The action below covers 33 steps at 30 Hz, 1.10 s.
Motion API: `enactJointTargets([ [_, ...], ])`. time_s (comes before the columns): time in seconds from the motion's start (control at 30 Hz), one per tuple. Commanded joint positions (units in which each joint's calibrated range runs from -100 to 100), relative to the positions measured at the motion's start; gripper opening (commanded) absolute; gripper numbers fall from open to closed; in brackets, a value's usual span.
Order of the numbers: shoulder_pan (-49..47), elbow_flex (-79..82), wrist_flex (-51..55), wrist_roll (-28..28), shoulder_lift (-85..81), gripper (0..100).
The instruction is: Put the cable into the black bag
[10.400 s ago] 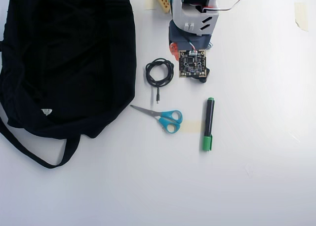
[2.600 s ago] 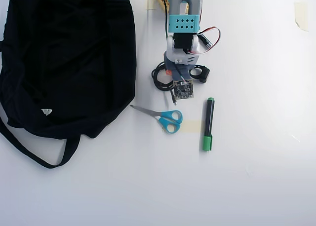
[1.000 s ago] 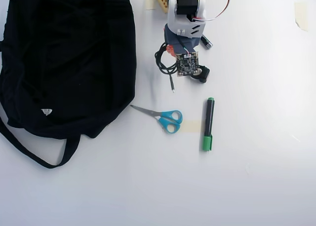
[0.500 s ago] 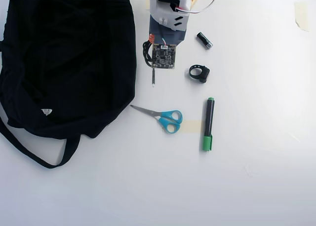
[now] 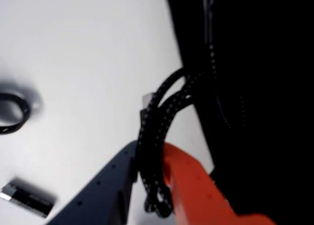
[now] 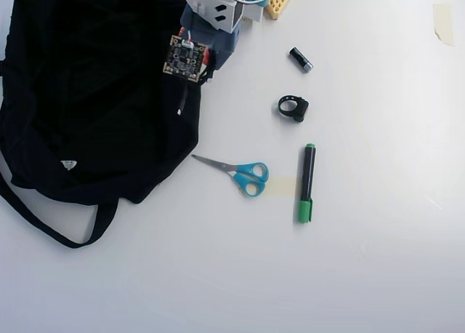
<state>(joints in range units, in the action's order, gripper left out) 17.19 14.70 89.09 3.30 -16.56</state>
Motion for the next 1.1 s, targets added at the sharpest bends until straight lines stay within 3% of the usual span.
enactJointTargets([
  [0.0, 5.4, -2.7, 0.1, -0.3, -1.3, 2],
  [0.63, 26.8, -1.7, -4.9, -0.2, -1.0, 2],
  [0.87, 34.9, -2.6, -19.9, -0.3, 5.4, 2],
  [0.97, 35.7, -2.6, -26.3, -4.5, 12.0, 2],
  [1.07, 36.4, -2.7, -32.7, -5.0, 17.7, 2],
])
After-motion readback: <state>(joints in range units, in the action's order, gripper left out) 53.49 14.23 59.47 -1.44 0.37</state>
